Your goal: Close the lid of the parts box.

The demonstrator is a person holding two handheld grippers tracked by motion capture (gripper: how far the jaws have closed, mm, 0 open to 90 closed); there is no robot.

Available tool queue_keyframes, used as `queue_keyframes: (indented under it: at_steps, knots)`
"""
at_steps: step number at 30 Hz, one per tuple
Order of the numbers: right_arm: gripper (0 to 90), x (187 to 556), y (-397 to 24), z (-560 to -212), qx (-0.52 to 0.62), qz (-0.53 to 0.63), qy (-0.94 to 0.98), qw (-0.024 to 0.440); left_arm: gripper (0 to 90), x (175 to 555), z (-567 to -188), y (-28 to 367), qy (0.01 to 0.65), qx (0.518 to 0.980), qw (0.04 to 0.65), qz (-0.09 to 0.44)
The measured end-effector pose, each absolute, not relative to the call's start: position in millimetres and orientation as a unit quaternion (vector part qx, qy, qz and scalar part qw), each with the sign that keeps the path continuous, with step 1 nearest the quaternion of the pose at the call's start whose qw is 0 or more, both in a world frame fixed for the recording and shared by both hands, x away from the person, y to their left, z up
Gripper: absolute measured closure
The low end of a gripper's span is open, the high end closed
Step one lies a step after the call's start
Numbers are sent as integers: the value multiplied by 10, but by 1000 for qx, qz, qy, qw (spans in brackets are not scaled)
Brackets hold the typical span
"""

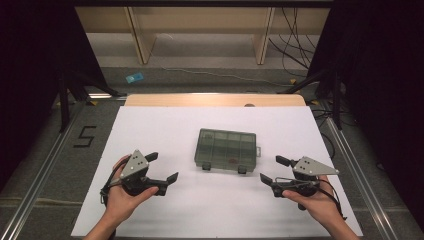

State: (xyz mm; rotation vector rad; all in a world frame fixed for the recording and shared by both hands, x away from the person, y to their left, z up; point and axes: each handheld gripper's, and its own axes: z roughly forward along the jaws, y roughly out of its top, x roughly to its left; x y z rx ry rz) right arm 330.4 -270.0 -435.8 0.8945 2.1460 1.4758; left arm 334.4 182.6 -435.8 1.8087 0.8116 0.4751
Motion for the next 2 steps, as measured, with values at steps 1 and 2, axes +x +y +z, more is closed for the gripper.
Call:
queue_keyframes:
  at_steps: [1,2]
  knots:
    - [166,3300,-2699,-4357,318,526,765,193,37,3341,-4361,1823,344,753,524,197]
    - [166,3299,-2697,-4360,317,529,762,198,37,3349,-4359,1831,340,756,522,201]
